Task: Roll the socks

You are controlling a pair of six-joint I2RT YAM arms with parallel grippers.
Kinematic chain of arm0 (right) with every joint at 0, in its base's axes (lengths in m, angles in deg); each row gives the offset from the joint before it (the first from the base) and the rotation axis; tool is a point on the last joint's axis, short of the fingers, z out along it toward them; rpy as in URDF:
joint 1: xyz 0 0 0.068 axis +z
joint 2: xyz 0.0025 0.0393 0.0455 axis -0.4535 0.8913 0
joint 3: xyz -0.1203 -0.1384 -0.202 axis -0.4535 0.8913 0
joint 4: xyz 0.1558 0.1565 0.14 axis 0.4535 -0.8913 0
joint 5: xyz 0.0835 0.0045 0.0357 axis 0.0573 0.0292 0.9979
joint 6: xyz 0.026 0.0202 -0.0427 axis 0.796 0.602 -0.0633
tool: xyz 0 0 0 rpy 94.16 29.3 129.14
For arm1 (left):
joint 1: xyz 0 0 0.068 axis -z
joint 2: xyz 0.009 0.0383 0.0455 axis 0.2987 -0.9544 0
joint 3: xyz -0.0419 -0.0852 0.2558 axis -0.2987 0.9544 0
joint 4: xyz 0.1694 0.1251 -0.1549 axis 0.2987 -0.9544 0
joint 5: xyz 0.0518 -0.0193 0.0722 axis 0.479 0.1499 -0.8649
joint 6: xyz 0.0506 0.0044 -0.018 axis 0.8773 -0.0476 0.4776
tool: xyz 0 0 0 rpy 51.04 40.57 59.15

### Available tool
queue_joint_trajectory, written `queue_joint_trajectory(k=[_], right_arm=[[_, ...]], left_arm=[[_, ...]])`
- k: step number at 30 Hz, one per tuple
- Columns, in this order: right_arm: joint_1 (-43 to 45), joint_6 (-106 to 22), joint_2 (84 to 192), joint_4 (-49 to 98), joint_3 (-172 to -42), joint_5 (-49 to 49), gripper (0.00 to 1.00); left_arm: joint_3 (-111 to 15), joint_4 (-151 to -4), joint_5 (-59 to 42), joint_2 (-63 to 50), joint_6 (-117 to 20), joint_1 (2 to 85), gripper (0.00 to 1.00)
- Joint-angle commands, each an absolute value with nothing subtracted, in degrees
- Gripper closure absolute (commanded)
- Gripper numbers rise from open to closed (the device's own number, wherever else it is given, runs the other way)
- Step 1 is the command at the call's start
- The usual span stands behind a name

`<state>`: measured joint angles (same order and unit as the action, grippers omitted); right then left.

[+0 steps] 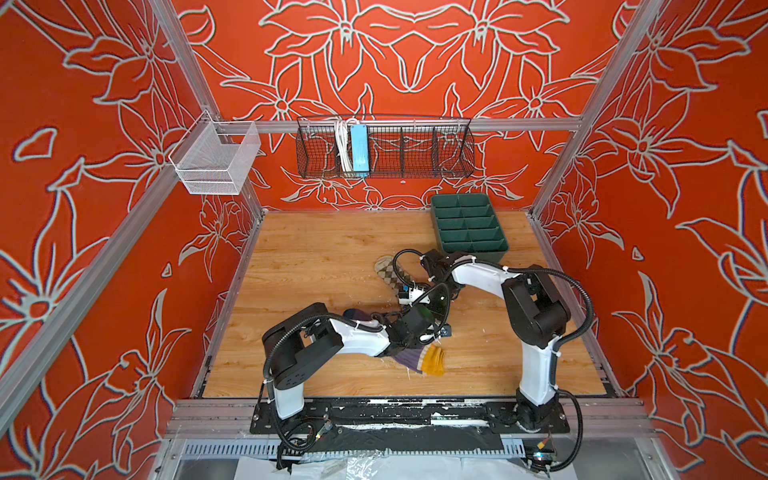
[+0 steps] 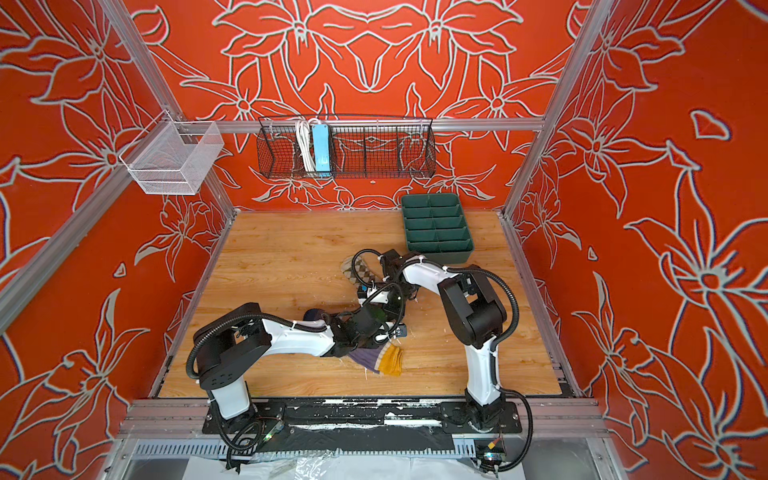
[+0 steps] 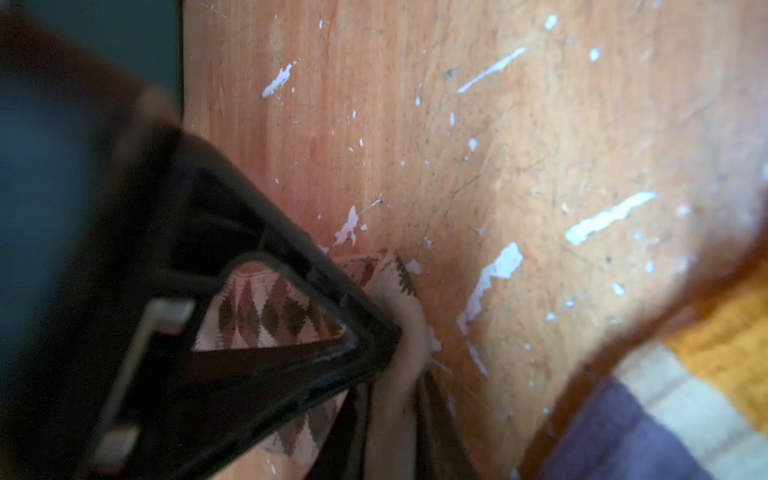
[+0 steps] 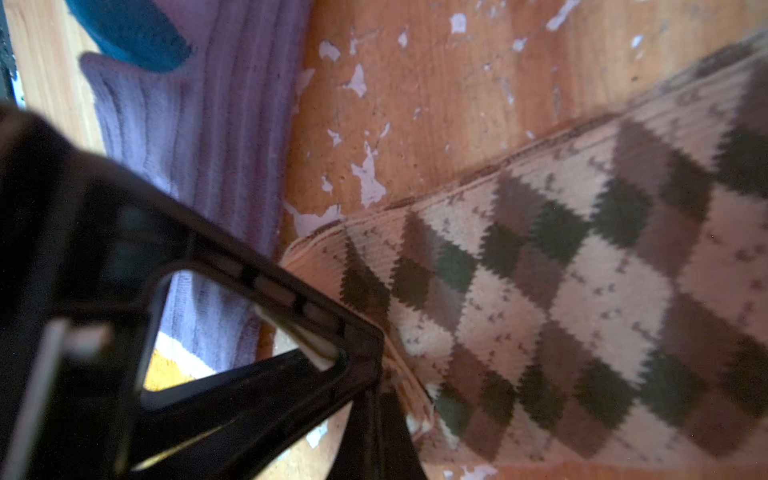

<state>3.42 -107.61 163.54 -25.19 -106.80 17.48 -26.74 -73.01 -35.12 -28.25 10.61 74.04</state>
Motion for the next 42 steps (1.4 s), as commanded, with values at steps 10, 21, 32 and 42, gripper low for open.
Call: queue_joint_trajectory(k=[10,21,32,42], right_arm=[[0.09,-102.77,156.22,-22.43,-103.18,19.41,0.8],[-10.94,-87.86,131.46,-9.2,-91.99,1.36,0.6],[-11.16,-100.17,94.56,3.66,-73.5,-0.59,0.5],[14.27,-123.62,99.3,3.27,-65.01,-8.5,0.48]], left_arm=[[-31.39,-88.19,-27.47,-30.82,5.38,69.82,1.0],[-51.88,-120.63,-1.15,-38.98,3.48,60.46,1.0],[-60.46,-130.33,13.05,-43.23,3.64,54.2,1.0],[-67.37,-136.28,19.19,-50.09,2.55,50.96,1.0]])
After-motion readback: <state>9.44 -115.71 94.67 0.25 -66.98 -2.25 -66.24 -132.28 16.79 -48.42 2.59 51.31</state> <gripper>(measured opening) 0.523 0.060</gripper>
